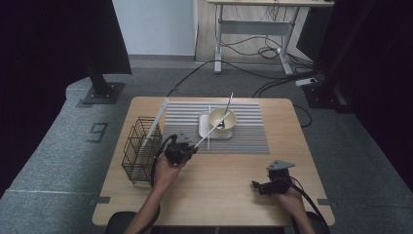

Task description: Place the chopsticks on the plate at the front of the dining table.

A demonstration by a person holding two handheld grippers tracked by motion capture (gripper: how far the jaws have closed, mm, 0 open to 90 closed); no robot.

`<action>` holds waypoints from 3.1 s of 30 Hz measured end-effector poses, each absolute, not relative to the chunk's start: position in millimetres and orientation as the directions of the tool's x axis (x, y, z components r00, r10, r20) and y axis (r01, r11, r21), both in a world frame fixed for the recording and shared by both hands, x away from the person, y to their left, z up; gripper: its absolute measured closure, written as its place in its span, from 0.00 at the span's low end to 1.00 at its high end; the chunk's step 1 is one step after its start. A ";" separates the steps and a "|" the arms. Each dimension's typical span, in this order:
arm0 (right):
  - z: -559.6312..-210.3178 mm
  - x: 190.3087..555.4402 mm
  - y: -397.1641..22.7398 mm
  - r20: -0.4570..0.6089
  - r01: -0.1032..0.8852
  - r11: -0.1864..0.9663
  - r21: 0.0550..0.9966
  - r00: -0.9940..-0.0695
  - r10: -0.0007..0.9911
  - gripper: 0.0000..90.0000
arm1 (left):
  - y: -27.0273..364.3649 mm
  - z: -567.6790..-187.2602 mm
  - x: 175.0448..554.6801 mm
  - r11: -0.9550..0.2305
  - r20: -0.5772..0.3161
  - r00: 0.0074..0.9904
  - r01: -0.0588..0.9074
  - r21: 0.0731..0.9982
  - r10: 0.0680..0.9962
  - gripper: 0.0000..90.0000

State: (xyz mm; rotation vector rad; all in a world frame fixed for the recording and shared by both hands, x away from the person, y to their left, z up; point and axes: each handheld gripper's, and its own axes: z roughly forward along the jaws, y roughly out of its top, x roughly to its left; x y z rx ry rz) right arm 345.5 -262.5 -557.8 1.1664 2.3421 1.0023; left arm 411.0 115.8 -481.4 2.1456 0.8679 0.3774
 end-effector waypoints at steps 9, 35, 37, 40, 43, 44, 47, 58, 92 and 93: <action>-557.8 345.5 -262.5 0.011 0.557 0.415 0.720 -0.606 0.795 0.01 | 113.9 -485.1 430.7 -0.462 -0.015 0.699 0.489 0.740 0.715 0.95; -557.9 345.7 -262.4 0.009 0.554 0.419 0.719 -0.610 0.792 0.01 | 112.8 -499.5 486.6 -0.445 0.019 0.610 0.556 0.702 0.792 0.95; -557.9 345.7 -262.4 0.009 0.554 0.418 0.720 -0.610 0.792 0.01 | 113.6 -501.7 490.3 -0.446 0.021 0.604 0.565 0.694 0.797 0.95; -557.9 345.7 -262.4 0.009 0.554 0.419 0.719 -0.610 0.792 0.01 | 114.6 -506.2 496.3 -0.445 0.023 0.593 0.579 0.683 0.805 0.95; -557.9 345.7 -262.4 0.009 0.554 0.419 0.719 -0.610 0.792 0.01 | 114.8 -509.2 499.8 -0.442 0.020 0.586 0.587 0.678 0.810 0.95; -557.9 345.8 -262.4 0.009 0.554 0.419 0.719 -0.610 0.792 0.01 | 114.5 -512.0 502.5 -0.444 0.021 0.584 0.593 0.671 0.812 0.95; -557.9 345.7 -262.4 0.009 0.554 0.419 0.719 -0.610 0.792 0.01 | 113.4 -516.4 505.8 -0.442 0.018 0.576 0.607 0.660 0.817 0.95; -557.9 345.7 -262.4 0.009 0.554 0.419 0.719 -0.610 0.792 0.01 | 97.9 -529.4 509.8 -0.453 0.008 0.583 0.623 0.638 0.813 0.95; -558.0 345.9 -261.8 0.012 0.556 0.420 0.717 -0.612 0.791 0.00 | 76.1 -532.6 503.4 -0.471 -0.039 0.623 0.630 0.618 0.781 0.73; -558.0 345.9 -261.8 0.011 0.556 0.420 0.717 -0.612 0.791 0.00 | 76.0 -532.6 503.1 -0.469 -0.046 0.625 0.630 0.619 0.779 0.72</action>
